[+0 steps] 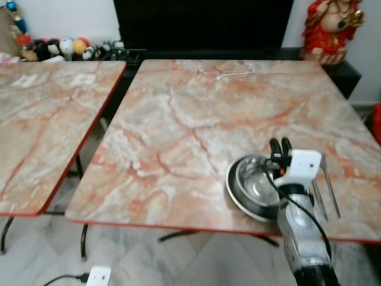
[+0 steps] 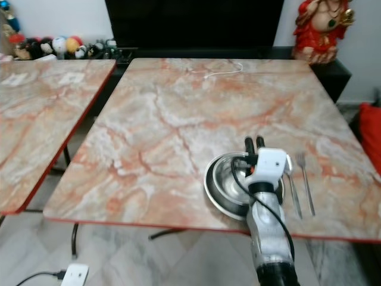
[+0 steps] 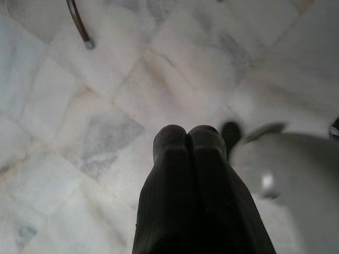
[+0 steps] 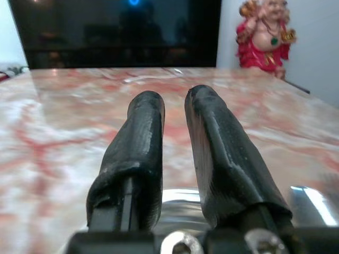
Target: Setting the table
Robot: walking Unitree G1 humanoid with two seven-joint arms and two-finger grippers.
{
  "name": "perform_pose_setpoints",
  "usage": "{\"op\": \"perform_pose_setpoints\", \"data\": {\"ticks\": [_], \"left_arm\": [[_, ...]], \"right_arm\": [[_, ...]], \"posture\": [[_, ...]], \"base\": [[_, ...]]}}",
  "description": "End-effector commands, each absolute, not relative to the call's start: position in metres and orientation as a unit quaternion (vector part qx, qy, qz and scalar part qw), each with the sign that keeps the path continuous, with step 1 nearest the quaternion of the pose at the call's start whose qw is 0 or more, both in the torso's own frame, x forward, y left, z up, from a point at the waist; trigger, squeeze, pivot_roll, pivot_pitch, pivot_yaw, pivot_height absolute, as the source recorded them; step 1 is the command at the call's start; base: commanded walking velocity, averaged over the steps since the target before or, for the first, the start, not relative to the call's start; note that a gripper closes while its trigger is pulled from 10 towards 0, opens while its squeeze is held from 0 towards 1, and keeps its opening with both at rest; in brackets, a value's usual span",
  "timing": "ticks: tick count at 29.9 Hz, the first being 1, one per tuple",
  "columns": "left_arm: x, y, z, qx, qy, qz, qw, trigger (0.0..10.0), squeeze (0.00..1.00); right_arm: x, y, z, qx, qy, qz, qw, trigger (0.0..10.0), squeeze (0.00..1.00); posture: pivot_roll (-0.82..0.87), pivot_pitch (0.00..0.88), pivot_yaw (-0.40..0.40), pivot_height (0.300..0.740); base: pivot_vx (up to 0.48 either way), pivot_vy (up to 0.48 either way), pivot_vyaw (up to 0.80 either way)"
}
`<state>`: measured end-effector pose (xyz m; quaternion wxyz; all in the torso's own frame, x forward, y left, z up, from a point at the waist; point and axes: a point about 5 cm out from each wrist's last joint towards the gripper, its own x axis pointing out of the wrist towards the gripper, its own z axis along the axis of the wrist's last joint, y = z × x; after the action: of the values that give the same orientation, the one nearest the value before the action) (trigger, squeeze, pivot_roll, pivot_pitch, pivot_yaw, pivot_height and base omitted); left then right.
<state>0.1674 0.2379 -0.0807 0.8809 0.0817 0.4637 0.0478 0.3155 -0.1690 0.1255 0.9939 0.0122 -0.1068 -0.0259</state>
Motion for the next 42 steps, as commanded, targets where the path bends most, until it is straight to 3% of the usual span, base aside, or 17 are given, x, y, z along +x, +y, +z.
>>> {"op": "perform_pose_setpoints", "data": {"ticks": [1, 13, 21, 42], "left_arm": [[0.16, 0.245, -0.082, 0.089, 0.473, 0.053, 0.875, 10.0, 0.0], [0.159, 0.245, -0.083, 0.089, 0.474, 0.055, 0.874, 10.0, 0.0], [0.161, 0.245, -0.082, 0.087, 0.473, 0.059, 0.875, 10.0, 0.0], [0.163, 0.245, -0.081, 0.086, 0.471, 0.061, 0.876, 10.0, 0.0]], "right_arm": [[0.318, -0.159, 0.134, 0.022, -0.123, -0.014, 0.992, 10.0, 0.0], [0.315, -0.149, 0.126, 0.027, -0.108, -0.014, 0.994, 10.0, 0.0], [0.318, -0.148, 0.132, 0.028, -0.113, -0.007, 0.993, 10.0, 0.0], [0.322, -0.147, 0.132, 0.048, -0.106, -0.024, 0.993, 10.0, 0.0]], "posture": [[-0.01, 0.0, 0.0, 0.74], [0.02, 0.0, -0.003, 0.74], [0.02, 0.0, -0.008, 0.74], [0.02, 0.015, -0.004, 0.74]], "base": [[0.0, 0.48, 0.0], [0.0, 0.48, 0.0], [0.0, 0.48, 0.73], [0.0, 0.48, 0.0]]}}
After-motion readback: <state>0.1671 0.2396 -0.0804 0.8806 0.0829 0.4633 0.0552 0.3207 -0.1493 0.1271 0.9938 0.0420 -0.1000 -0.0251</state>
